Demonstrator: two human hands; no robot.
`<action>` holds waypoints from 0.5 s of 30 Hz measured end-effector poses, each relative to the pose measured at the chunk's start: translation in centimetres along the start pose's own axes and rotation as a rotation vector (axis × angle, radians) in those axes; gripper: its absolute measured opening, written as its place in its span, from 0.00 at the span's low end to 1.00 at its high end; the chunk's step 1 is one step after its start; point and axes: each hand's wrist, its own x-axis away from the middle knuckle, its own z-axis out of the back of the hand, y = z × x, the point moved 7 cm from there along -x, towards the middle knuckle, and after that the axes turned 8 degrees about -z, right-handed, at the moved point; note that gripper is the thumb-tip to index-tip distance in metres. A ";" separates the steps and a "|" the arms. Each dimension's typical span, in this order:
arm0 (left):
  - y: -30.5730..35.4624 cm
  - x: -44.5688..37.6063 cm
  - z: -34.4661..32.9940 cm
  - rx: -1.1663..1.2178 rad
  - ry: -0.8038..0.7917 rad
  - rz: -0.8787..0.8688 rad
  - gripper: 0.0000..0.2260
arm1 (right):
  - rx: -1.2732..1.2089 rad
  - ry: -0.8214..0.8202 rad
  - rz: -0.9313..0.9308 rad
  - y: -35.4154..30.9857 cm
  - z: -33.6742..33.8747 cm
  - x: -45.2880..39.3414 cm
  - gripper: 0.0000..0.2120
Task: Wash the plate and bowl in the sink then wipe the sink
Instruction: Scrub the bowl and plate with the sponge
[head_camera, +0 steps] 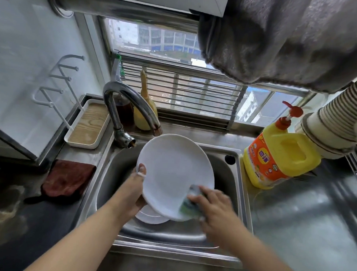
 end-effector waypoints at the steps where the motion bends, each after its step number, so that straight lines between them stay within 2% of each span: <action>1: 0.2 -0.2 0.1 -0.017 -0.018 0.011 0.14 | 0.073 -0.004 -0.065 1.9 0.7 -0.5 0.26; 4: 0.7 -0.4 -0.2 -0.045 -0.044 0.031 0.14 | 0.079 -0.060 -0.189 3.6 1.9 -1.5 0.26; 7: 1.1 -1.1 -0.7 -0.015 -0.038 0.006 0.15 | -0.010 -0.006 -0.046 -1.4 1.6 -0.6 0.25; 10: 1.5 -1.4 -0.7 -0.037 -0.016 -0.007 0.14 | -0.092 -0.065 0.107 -4.5 -0.2 1.0 0.26; 13: 2.1 -1.4 0.4 -0.067 -0.009 0.042 0.15 | 0.110 0.045 0.184 -2.0 1.4 0.2 0.24; 15: 2.7 -1.3 1.0 -0.107 -0.033 0.102 0.15 | 0.279 0.060 0.206 0.3 2.6 -0.6 0.30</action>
